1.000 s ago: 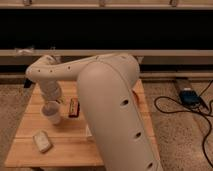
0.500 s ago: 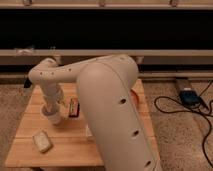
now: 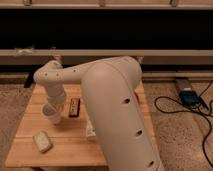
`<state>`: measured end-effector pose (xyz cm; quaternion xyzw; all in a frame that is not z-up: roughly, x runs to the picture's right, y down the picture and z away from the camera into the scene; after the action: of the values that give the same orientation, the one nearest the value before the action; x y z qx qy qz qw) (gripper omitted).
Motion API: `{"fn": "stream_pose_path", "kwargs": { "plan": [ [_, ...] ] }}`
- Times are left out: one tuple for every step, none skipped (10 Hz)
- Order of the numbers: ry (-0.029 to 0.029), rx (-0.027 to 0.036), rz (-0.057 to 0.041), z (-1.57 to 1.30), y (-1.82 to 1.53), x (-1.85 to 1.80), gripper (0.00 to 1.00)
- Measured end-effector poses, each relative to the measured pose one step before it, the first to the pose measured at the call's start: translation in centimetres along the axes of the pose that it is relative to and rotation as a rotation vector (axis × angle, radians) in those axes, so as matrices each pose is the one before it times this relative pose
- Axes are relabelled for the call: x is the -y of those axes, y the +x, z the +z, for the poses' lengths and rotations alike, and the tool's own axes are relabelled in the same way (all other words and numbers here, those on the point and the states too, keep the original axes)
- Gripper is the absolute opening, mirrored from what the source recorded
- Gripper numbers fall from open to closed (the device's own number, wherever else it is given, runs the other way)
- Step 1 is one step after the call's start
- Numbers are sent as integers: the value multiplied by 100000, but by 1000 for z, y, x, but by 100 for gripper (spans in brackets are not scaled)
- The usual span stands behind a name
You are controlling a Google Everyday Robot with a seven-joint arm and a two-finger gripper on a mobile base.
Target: Pick up the ceramic cup
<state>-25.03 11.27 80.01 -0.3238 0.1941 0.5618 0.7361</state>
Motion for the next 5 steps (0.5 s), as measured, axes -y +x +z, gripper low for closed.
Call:
{"fn": "stream_pose_path", "kwargs": {
  "plan": [
    [-2788,537,-350,-633,104,155,7],
    [-2736,754,-735,-937,122,-47,1],
    [-2687,779,-812,-793,154,-140,0],
    [-2731,1017,-1146,-824,173,-332,0],
    [-2414,1212,-839,-1035,134,-183,0]
  ]
}}
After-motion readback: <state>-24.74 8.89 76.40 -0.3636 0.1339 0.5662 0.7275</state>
